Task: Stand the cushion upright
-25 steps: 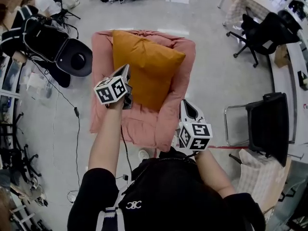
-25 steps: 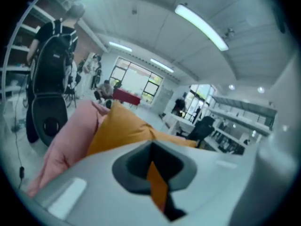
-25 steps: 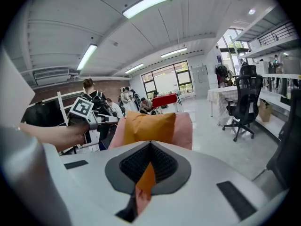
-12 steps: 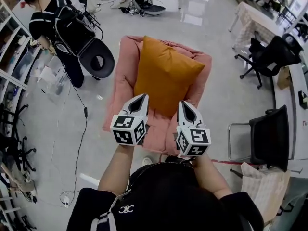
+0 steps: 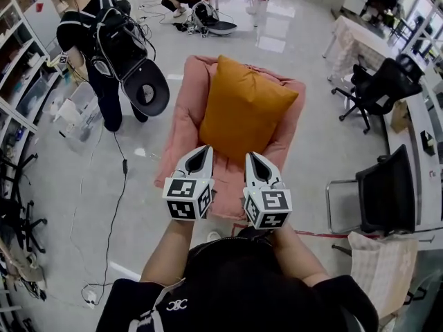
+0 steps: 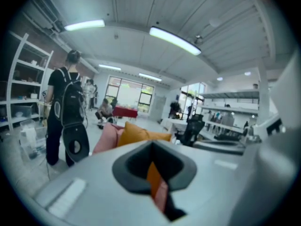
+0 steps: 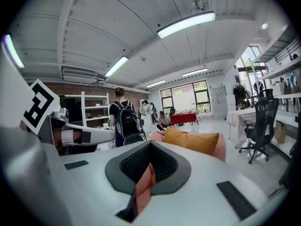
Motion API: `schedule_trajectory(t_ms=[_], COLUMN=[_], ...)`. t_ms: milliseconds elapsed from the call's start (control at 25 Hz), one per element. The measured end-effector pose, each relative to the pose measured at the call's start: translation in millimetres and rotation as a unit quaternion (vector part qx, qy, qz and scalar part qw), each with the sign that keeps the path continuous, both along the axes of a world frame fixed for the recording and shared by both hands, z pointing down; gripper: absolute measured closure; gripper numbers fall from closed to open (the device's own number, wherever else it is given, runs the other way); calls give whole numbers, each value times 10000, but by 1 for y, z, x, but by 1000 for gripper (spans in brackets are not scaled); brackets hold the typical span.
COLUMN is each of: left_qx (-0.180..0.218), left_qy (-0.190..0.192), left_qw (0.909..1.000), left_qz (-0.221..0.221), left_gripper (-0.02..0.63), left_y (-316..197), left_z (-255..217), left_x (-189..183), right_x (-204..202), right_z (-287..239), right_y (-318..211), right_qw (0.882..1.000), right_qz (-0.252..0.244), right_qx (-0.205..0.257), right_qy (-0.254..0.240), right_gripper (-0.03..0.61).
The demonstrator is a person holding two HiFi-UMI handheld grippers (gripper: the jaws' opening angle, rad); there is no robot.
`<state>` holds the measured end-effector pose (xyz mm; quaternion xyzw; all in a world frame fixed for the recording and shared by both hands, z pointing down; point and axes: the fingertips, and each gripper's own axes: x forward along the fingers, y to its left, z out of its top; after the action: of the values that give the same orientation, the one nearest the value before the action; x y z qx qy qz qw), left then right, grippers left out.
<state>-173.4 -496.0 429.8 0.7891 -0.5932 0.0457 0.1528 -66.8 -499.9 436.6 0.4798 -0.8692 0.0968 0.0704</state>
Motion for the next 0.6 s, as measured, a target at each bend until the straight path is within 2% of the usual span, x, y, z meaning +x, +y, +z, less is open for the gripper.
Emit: schedule_trajectory(t_ms=[600], left_qx=[178], left_qy=[-73], left_qw=[9998], left_qz=[82], left_gripper=[617], left_y=[26], left_z=[-9], left_x=[-16], right_x=[-32], right_z=[-18], right_y=[26], right_qw=[9995], right_qz=[-5], right_qx=[312], right_qy=[27], right_gripper=[583])
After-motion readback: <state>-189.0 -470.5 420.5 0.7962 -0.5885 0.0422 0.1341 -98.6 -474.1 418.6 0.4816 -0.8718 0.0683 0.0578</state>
